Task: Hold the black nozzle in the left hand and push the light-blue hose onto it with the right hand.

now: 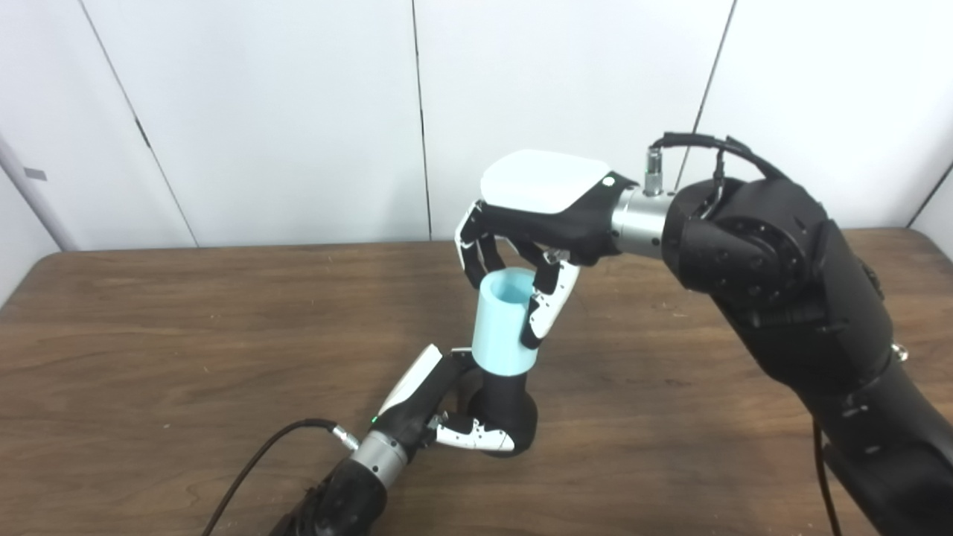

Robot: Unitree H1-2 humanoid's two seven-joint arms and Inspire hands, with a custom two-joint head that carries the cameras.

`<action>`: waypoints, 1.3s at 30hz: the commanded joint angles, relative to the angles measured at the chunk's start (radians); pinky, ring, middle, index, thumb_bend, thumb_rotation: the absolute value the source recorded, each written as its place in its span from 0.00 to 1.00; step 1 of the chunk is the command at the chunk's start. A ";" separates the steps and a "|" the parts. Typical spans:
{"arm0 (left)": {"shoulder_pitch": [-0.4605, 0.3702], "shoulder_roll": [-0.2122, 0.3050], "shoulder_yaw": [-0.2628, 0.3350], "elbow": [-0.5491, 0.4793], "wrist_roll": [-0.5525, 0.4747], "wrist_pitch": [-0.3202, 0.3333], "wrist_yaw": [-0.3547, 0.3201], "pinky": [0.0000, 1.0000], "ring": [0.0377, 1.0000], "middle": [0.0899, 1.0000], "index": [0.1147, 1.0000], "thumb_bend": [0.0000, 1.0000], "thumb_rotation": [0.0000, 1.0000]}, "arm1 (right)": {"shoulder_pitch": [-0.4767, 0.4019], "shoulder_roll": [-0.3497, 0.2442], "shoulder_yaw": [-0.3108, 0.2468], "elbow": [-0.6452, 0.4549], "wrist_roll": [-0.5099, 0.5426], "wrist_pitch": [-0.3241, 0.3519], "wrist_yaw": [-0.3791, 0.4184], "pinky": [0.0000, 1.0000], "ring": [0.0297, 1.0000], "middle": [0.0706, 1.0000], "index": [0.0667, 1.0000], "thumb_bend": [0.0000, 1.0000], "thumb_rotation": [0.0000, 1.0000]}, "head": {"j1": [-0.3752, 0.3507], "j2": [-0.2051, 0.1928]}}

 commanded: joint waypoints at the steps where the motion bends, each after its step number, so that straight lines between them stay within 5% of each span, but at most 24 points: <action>1: 0.000 0.003 -0.018 0.008 0.015 0.020 -0.031 0.96 0.89 0.75 0.42 0.52 0.07 | -0.025 -0.005 -0.009 -0.016 -0.008 -0.007 -0.034 0.13 0.19 0.43 0.44 0.53 0.00 | 0.001 0.001; 28: 0.002 0.003 -0.012 0.002 0.008 0.029 -0.036 0.96 0.89 0.75 0.42 0.52 0.07 | 0.012 -0.008 0.019 -0.065 0.000 0.018 0.002 0.09 0.15 0.43 0.45 0.53 0.00 | -0.001 0.008; 39: -0.001 0.005 -0.013 0.002 0.012 0.028 -0.040 0.96 0.89 0.75 0.42 0.52 0.07 | 0.035 -0.017 0.036 -0.140 -0.001 -0.037 -0.012 0.09 0.15 0.43 0.45 0.53 0.00 | 0.000 0.010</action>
